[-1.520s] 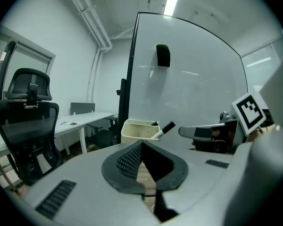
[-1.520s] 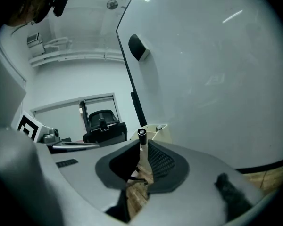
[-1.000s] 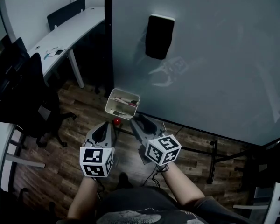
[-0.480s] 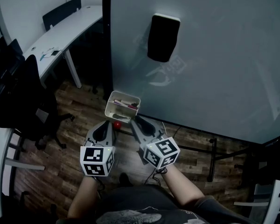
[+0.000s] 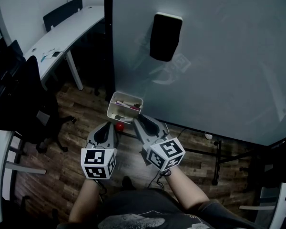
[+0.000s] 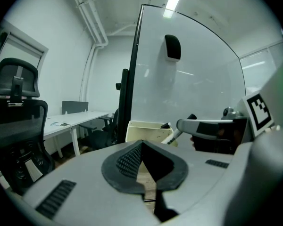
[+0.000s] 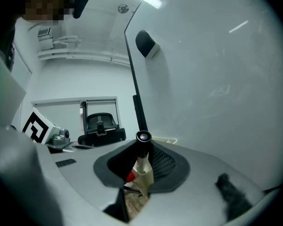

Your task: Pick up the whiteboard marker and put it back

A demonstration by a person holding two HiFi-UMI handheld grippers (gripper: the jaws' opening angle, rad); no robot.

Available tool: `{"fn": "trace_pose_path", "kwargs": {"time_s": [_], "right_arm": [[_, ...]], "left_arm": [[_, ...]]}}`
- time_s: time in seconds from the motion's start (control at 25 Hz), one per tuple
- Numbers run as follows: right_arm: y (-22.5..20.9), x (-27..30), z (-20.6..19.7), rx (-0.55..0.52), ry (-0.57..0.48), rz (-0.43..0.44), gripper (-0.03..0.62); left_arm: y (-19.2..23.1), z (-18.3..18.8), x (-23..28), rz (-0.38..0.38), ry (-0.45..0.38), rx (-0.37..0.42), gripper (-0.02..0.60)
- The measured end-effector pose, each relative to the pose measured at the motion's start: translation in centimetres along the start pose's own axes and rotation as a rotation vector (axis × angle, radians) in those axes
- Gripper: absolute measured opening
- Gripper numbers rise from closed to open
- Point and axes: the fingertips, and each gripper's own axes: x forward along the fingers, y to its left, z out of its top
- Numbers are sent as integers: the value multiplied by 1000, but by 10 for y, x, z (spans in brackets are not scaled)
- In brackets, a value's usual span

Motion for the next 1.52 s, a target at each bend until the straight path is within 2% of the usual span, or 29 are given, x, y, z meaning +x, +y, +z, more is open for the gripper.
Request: {"fn": "trace_pose_path", "kwargs": {"time_s": [0.36, 0.72, 1.52], "right_arm": [[9, -27, 37, -11, -85, 15, 83], [21, -84, 66, -37, -135, 45, 83], [50, -244, 20, -11, -59, 48, 83]], "left_arm": [[-18, 13, -21, 10, -33, 27, 12], [-61, 24, -58, 24, -75, 50, 12], [-167, -15, -162, 59, -93, 24, 12]]}}
